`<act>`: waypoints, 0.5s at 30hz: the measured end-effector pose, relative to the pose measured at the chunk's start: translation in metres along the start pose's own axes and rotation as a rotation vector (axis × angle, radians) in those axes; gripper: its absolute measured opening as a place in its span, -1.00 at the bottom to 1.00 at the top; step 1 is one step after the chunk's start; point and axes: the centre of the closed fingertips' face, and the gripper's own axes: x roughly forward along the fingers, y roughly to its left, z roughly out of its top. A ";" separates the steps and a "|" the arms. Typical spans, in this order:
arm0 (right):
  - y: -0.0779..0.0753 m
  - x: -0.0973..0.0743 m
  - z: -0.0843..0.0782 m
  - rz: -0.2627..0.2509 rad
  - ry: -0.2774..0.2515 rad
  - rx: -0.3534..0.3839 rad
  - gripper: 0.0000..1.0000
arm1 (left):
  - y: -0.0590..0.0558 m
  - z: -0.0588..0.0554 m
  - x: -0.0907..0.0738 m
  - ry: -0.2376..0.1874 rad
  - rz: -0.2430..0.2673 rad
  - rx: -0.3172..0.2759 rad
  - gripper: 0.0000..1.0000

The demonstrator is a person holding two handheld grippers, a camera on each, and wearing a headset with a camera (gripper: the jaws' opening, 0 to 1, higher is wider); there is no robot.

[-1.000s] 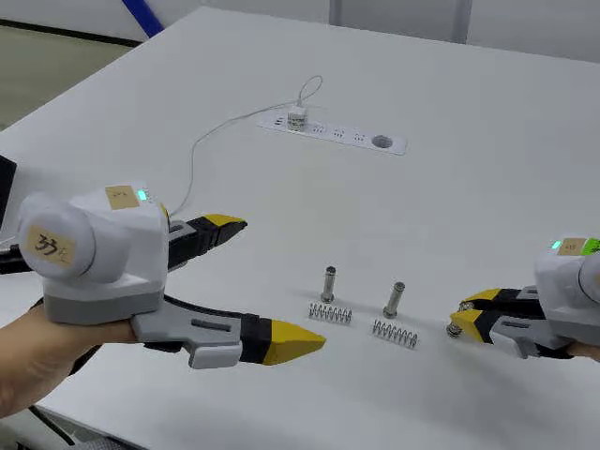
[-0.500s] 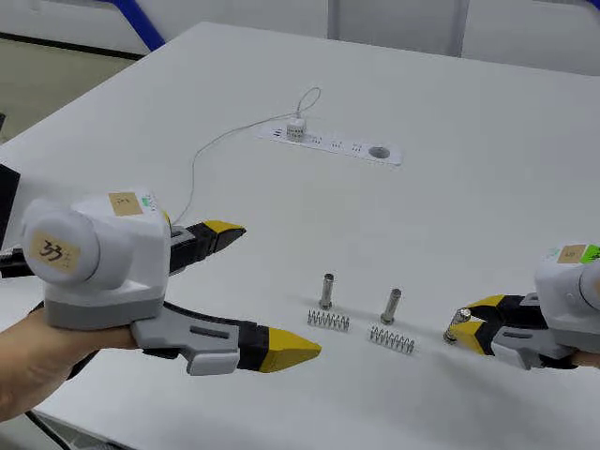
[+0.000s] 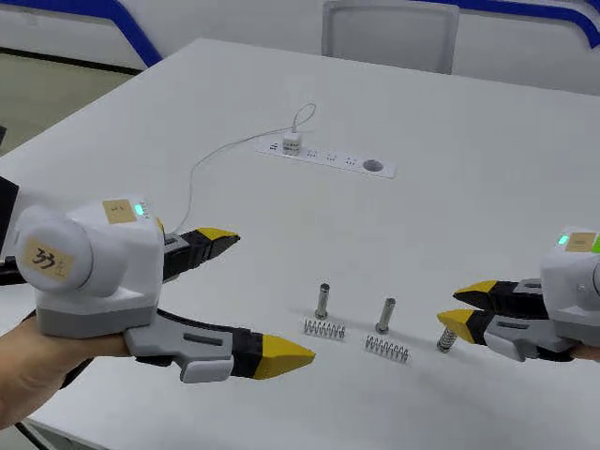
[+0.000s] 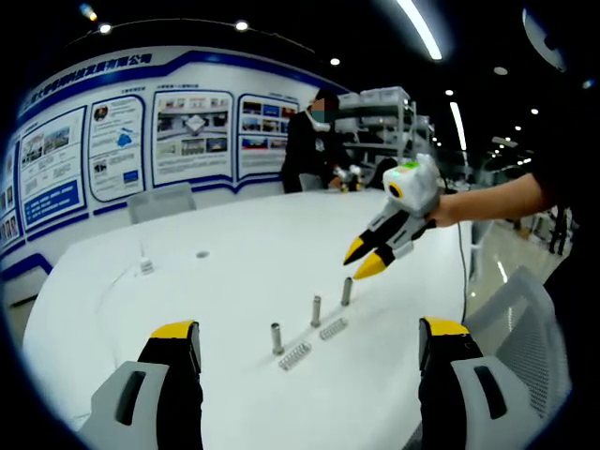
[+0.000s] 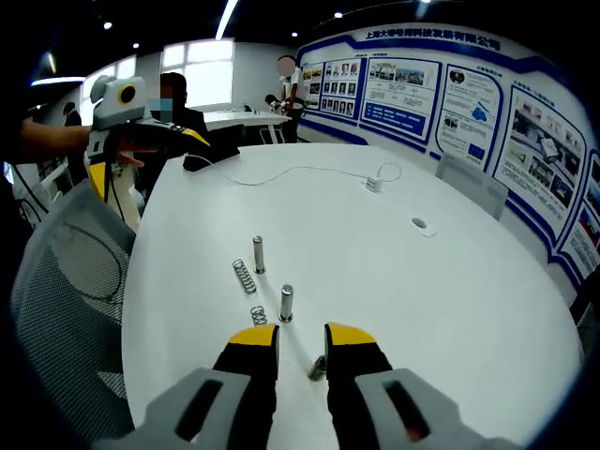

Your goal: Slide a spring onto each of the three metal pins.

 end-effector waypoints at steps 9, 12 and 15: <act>0.023 0.019 -0.005 0.067 0.044 -0.049 -0.61 | 0.006 -0.008 -0.005 0.020 0.007 -0.001 0.98; 0.029 0.026 -0.009 0.085 0.058 -0.046 -0.61 | 0.008 -0.010 -0.005 0.020 0.013 -0.008 0.98; 0.034 0.035 -0.016 0.102 0.079 -0.041 -0.61 | 0.009 -0.015 -0.005 0.032 0.011 -0.012 0.97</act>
